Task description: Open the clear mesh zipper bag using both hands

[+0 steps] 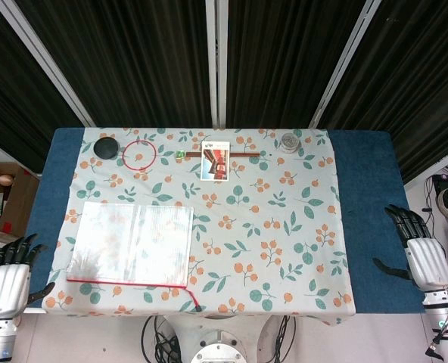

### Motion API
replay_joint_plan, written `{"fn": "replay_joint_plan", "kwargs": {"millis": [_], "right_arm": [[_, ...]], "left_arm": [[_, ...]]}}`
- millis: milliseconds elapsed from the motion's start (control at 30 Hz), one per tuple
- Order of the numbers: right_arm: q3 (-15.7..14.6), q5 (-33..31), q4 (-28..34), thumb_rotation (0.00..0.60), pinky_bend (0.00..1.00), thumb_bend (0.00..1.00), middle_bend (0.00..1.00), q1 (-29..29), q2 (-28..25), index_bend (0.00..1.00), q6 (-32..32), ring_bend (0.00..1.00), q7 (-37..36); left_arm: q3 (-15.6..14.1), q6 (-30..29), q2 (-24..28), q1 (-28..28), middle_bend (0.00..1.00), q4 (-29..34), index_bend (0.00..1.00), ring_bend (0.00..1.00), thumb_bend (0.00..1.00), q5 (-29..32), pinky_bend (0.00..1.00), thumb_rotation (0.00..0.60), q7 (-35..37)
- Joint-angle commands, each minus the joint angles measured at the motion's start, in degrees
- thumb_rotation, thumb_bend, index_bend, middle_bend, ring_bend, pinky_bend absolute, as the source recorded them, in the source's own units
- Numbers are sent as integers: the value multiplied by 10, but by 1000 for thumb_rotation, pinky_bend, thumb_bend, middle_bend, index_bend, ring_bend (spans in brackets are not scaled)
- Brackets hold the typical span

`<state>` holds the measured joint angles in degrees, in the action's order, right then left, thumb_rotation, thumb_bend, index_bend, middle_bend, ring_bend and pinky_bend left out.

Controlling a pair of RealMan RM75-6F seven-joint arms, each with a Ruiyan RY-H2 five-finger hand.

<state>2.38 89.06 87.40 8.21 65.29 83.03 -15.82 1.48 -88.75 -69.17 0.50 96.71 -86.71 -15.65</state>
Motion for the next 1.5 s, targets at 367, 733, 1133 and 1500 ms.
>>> {"fn": "replay_joint_plan", "kwargs": {"millis": [367,733,1133,1500], "right_arm": [[1,9,16,600,0,76,36,7,-16,19,-7,0,-2],[1,40,38,600,0,76,36,24,-48,19,-8,0,-3],[-5,44,35,600,0,76,36,33,-47,19,-21,0,-8],[-7,40,32,600,0,76,36,37,-42,19,-27,0,-9]], "left_arm": [[-6,5,9,-17,130,8,282,114,9,-37,165,600,15],[-12,174,1,-176,130,82,349,115,64,-203,165,600,6],[11,382,-121,-301,130,59,422,115,200,-138,164,600,-93],[-11,414,-184,-313,130,14,451,115,199,-76,164,600,-170]]}}
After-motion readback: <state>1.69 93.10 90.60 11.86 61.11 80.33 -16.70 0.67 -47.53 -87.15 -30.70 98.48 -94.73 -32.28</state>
